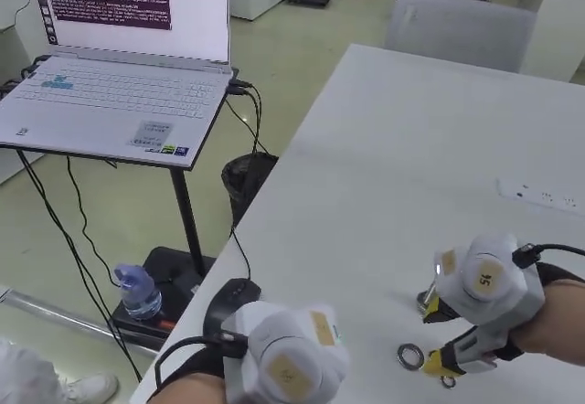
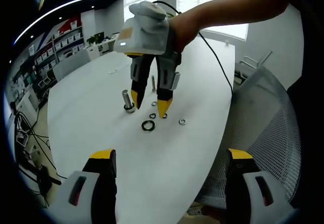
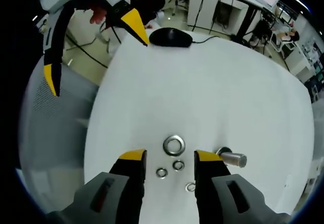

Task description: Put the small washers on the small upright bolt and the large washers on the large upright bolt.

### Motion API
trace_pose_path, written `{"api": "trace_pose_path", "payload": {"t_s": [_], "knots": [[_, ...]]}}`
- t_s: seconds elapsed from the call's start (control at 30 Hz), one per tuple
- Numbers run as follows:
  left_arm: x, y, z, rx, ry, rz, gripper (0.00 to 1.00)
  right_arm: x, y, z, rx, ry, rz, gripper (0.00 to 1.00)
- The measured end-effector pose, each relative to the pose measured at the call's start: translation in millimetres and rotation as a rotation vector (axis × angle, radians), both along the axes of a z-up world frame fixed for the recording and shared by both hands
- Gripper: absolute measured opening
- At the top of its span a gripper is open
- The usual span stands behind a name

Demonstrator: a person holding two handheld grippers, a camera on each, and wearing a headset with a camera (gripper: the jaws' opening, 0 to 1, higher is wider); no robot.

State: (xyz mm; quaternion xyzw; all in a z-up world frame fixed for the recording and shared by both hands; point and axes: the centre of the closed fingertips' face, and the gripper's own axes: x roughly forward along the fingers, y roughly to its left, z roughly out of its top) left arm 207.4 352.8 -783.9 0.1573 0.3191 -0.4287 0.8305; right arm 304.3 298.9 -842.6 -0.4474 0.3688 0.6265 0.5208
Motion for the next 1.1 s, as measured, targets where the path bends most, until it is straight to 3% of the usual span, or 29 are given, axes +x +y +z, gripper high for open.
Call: {"api": "trace_pose_path", "payload": {"t_s": [0.43,1.1], "knots": [[-0.2,-3.3,-2.8,-0.009,0.006,-0.004,0.88,2.5,3.6,-29.3,-0.018,-0.018,0.065,0.37],[0.9,-0.1,-3.7,-0.017,0.01,0.007,0.88,4.6,8.3,-39.2,-0.039,-0.013,0.09,0.33]]}}
